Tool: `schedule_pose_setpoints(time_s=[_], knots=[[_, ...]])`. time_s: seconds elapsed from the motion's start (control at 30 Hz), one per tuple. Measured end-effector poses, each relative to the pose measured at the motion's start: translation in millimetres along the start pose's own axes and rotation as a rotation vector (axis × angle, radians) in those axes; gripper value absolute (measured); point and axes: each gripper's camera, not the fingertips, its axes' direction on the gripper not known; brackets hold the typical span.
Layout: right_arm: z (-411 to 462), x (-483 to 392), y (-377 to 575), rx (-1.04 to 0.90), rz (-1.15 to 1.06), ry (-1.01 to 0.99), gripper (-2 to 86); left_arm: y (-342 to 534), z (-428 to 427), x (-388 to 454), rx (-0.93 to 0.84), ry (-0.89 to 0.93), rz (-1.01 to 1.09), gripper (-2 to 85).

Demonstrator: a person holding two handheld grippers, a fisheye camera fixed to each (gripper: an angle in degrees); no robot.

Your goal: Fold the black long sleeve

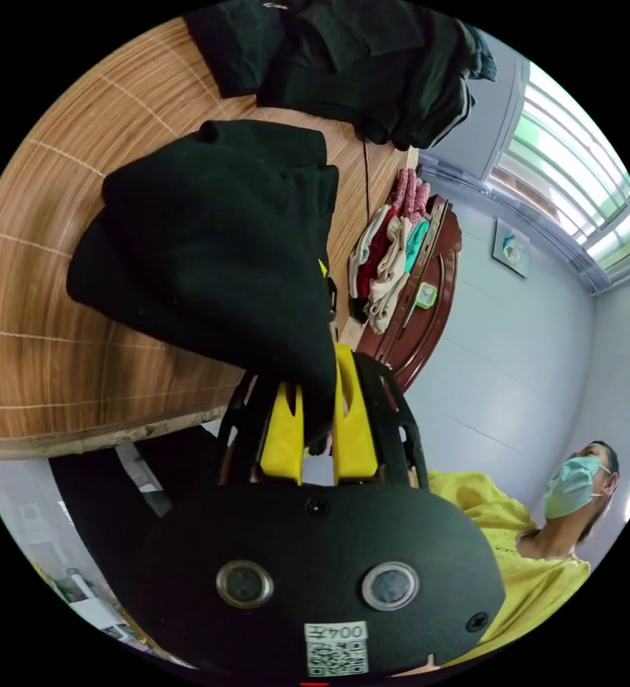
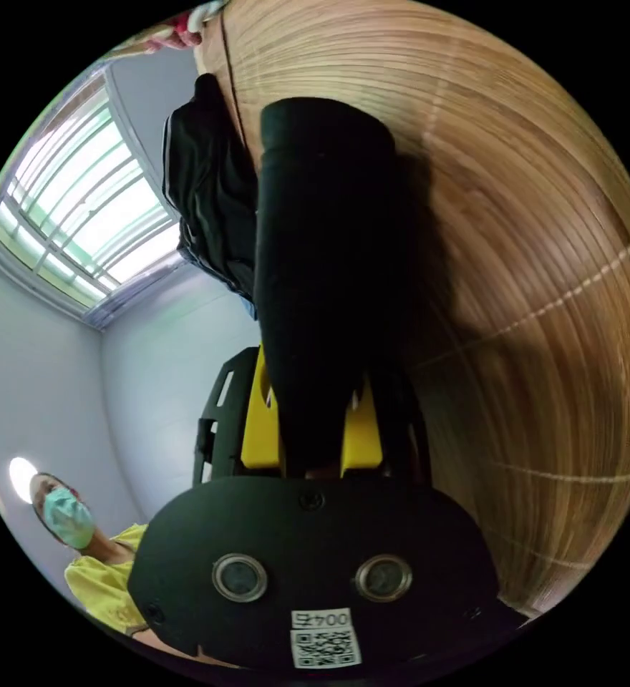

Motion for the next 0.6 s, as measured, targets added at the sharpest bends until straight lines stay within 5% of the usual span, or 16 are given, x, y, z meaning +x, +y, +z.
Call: schedule_pose_setpoints(time_s=[0.17,0.6], knots=[[-16.1,-92.1,52.1,0.029,-0.207,0.213,10.7,35.3,-1.0,51.5,-0.081,-0.217,0.253,8.0],[-196.2,-229.8,186.5,0.356,-0.371,0.189,10.4,143.1,104.2,155.9,-0.299,-0.154,0.588,7.9]])
